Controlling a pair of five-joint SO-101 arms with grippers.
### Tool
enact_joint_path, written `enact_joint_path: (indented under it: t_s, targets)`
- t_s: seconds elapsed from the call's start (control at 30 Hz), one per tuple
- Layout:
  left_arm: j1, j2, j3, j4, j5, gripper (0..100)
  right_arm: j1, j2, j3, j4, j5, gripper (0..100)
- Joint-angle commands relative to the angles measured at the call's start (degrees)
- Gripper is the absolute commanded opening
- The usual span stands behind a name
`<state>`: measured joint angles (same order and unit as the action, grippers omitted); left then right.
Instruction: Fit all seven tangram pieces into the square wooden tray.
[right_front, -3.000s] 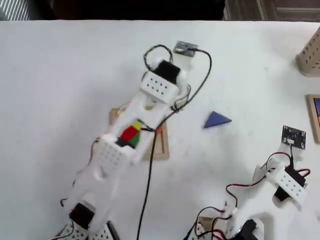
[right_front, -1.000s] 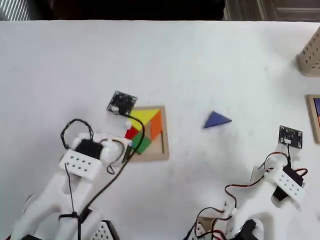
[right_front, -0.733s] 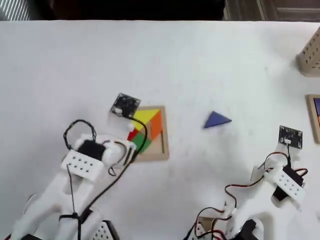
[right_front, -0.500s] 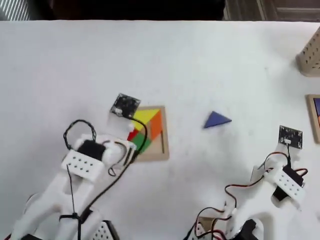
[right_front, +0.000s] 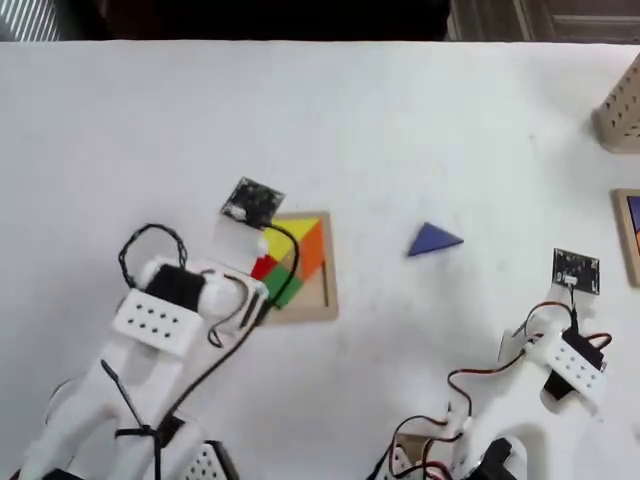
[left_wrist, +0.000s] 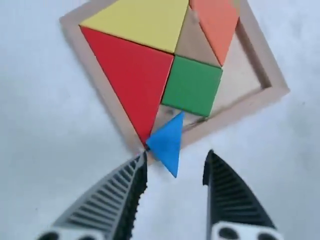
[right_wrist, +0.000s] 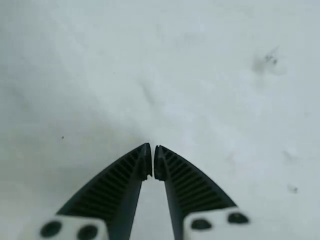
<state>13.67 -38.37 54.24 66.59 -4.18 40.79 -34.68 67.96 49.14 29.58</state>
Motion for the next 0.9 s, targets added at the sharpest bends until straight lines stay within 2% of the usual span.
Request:
enact_joint_path:
  t_s: [0.0, 0.1, 0.27, 0.37, 0.43, 0.5, 0.63, 0.8, 0.87]
  targets:
    - [-1.9, -1.4, -2.5, 0.4, -0.4, 20, -1.1, -1.3, -0.1, 0.0, 0.4, 2.2]
    - [-1.5, -1.7, -0.4, -0.9, -0.1, 20, -1.4, -1.2, -0.1, 0.0, 0.4, 2.2]
    - [2.2, -1.7, 8.7, -13.0, 4.8, 19, -1.4, -1.2, -0.1, 0.0, 0.5, 2.2]
    - [4.4, -1.7, 12.3, -18.0, 4.7, 11, -1.4, -1.2, -0.1, 0.0, 0.5, 2.2]
    - [4.8, -1.7, 12.2, -18.7, 2.9, 0, -1.4, -1.2, -0.1, 0.0, 0.5, 2.2]
    - [4.4, -1.7, 11.7, -18.7, 2.3, 4, -1.4, -1.2, -0.1, 0.0, 0.5, 2.2]
    - [5.2, -1.7, 11.7, -18.8, 2.7, 2, -1.5, -1.2, -0.1, 0.0, 0.5, 2.2]
    - [11.5, -1.7, 14.2, -18.8, 3.0, 2, -2.3, -1.2, -0.1, 0.0, 0.5, 2.2]
    - [13.1, -1.8, 14.2, -18.9, 5.5, 2, -2.6, -1.2, -0.1, 0.1, 0.5, 2.2]
